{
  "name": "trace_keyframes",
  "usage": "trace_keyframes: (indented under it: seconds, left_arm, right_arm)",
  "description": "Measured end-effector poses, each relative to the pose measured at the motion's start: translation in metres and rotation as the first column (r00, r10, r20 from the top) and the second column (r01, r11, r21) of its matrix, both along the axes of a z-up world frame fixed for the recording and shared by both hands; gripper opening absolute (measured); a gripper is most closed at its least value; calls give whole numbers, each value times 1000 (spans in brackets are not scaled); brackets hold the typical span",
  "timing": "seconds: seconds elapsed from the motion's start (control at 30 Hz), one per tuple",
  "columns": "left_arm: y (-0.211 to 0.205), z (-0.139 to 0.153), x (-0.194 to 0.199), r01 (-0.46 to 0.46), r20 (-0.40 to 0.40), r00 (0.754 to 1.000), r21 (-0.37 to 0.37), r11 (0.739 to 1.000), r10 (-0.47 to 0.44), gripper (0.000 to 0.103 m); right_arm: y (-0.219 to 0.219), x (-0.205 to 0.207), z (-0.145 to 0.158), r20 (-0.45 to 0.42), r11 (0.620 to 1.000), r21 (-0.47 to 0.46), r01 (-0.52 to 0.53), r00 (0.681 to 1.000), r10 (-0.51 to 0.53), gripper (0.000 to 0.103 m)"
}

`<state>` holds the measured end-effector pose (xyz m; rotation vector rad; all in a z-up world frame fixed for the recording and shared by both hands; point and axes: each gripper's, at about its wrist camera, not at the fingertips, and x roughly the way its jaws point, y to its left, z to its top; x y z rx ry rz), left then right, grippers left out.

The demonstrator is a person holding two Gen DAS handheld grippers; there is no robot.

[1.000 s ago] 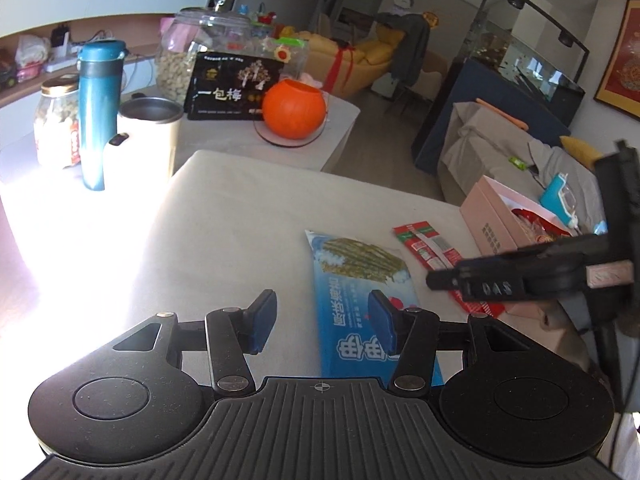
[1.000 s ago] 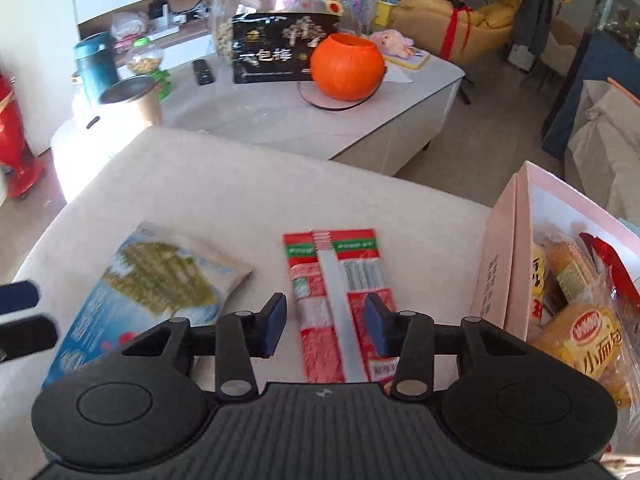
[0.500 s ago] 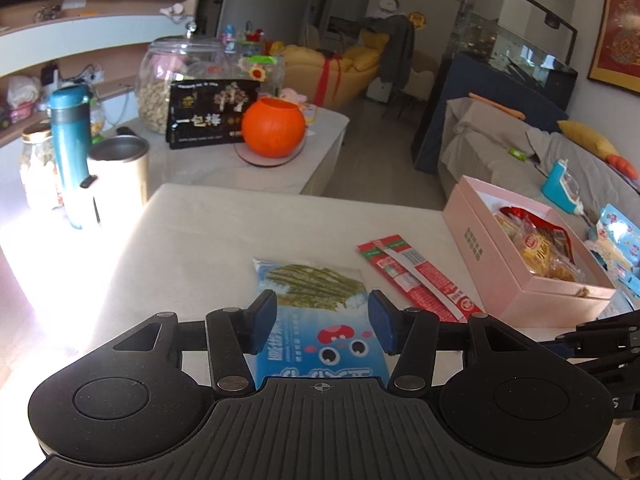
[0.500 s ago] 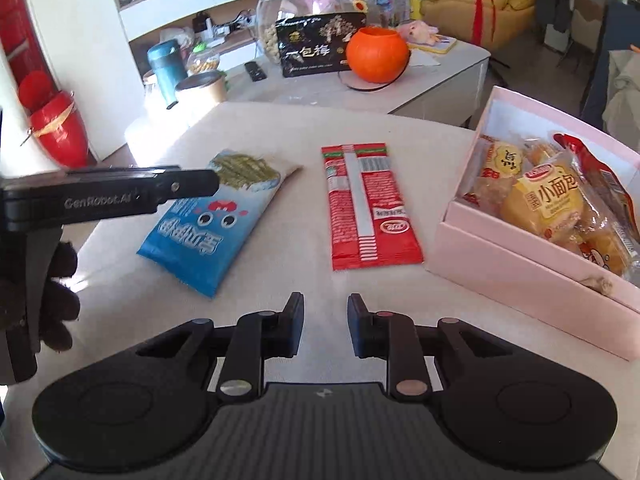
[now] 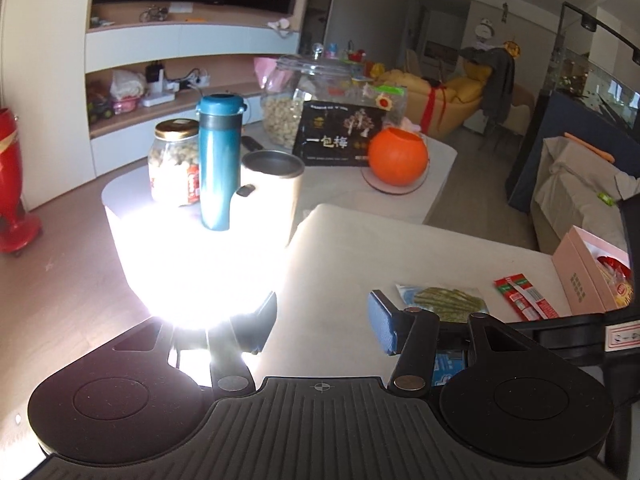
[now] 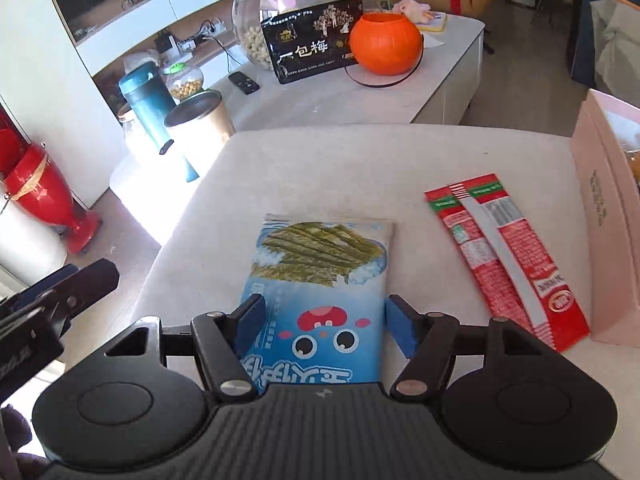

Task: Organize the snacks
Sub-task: 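Grasp the blue seaweed snack bag with the right tool, then grasp the red sausage-stick pack with the left tool while the right tool holds the blue bag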

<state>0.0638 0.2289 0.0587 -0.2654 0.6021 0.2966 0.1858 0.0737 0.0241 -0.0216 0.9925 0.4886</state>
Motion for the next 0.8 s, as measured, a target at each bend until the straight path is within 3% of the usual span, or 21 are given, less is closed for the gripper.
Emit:
trace_keyframes:
  seconds: [0.03, 0.07, 0.23, 0.37, 0.43, 0.53, 0.67, 0.8]
  left_arm:
    - [2, -2, 1, -1, -5, 1000, -3, 1000, 1, 55]
    - [2, -3, 1, -1, -8, 1000, -6, 1000, 1, 55]
    - [0, -9, 5, -6, -11, 1000, -31, 1000, 6, 55]
    - [-12, -13, 12, 31, -17, 999, -47, 998, -32, 55]
    - [-18, -14, 14, 56, -20, 998, -56, 997, -57, 55]
    - [-33, -18, 22, 135, -34, 990, -78, 988, -138, 55]
    - [-67, -25, 45, 239, -79, 965, -115, 964, -249, 55]
    - [-100, -28, 73, 299, -83, 945, -181, 937, -317, 55]
  right_arm:
    - [8, 1, -2, 5, 1000, -9, -15, 1000, 15, 78]
    - [14, 0, -3, 17, 999, -22, -24, 1000, 24, 80]
    - [16, -8, -4, 20, 995, -23, -101, 995, 102, 79]
    - [-6, -27, -3, 64, 980, -55, -191, 979, 194, 74]
    - [-29, -37, 1, 75, 974, -33, -223, 971, 225, 50]
    - [-77, -52, 11, 53, 973, 10, -231, 972, 230, 40]
    - [-136, -70, 17, 90, 978, -45, -204, 974, 208, 40]
    - [-187, -70, 21, 93, 994, -41, -103, 990, 107, 40]
